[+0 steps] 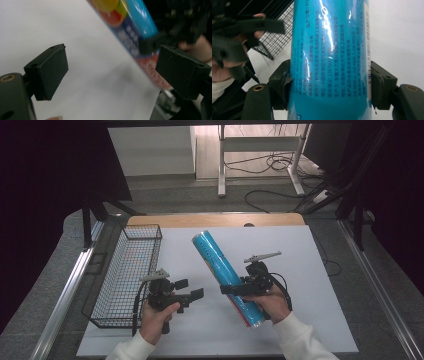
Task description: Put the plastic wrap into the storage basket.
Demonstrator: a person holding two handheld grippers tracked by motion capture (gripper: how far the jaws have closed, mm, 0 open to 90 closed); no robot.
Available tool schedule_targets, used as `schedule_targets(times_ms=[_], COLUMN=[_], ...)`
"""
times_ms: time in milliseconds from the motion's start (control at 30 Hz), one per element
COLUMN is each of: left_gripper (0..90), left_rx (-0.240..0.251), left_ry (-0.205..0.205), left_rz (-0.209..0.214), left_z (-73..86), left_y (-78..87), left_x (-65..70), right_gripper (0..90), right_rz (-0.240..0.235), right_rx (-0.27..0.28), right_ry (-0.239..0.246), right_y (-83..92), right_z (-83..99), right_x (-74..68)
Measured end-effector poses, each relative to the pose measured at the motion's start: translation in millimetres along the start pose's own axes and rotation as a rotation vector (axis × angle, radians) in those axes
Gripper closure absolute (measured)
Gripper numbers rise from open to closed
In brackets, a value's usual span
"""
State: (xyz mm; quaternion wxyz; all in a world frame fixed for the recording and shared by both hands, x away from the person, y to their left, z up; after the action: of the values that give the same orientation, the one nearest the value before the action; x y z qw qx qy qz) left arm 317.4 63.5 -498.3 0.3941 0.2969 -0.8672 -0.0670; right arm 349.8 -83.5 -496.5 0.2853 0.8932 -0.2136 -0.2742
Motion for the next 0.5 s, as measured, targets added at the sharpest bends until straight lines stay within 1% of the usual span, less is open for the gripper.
schedule_targets(times_ms=[33,67,100,133,200,233,300,367,433,467,500], left_gripper=[10.6,10.6,10.6,10.6,10.3,10.2,10.0,10.8,11.1,11.1,11.4], left_rx=[0.000,0.005,0.005,0.008,0.012,0.018,0.028,0.033,0.035,0.034,0.036], left_ry=[0.000,0.003,0.003,0.005,0.027,0.052,0.081,0.086,0.096,0.107,0.107], left_rz=[0.000,0.010,0.010,0.025,0.063,0.089,0.122,0.147,0.177,0.200,0.209], left_z=[0.0,-4.9,-4.9,-6.9,-10.7,-12.8,-16.4,-19.5,-21.8,-23.7,-25.2], left_y=[0.0,-8.5,-8.5,-12.5,-19.8,-23.1,-28.7,-33.9,-37.2,-39.1,-40.7], left_x=[0.0,0.5,0.5,1.6,3.7,4.6,4.2,4.3,6.2,7.7,7.9], right_gripper=[31.7,31.7,31.7,31.7,31.7,31.7,31.7,31.7,31.7,31.7,31.7], right_rz=[0.000,-0.004,-0.004,-0.008,-0.011,-0.011,-0.013,-0.026,-0.028,-0.028,-0.028], right_rx=[0.000,0.008,0.008,0.011,0.019,0.021,0.026,0.043,0.053,0.053,0.057], right_ry=[0.000,0.000,0.000,0.005,0.006,0.007,0.007,-0.005,-0.004,-0.004,-0.001], right_y=[0.0,0.7,0.7,0.8,1.0,0.8,0.5,-0.7,-2.2,-2.2,-3.4], right_z=[0.0,2.1,2.1,3.1,4.6,4.9,4.9,4.3,3.8,3.8,3.7], right_x=[0.0,-1.8,-1.8,-2.2,-3.5,-3.9,-4.6,-6.9,-7.8,-7.8,-8.9])
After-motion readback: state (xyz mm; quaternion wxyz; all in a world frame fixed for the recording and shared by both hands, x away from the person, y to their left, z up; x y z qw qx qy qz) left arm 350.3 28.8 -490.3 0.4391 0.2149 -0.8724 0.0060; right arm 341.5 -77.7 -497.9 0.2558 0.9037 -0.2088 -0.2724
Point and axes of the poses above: each handheld gripper's, and its own axes: y roughly backward along the jaws, z roughly out of its underside, x roughly to its right, the point moved 9 cm from there along -y, roughly forward along the jaws, and after that the axes turned 6 degrees about y, right-handed, at the moved point
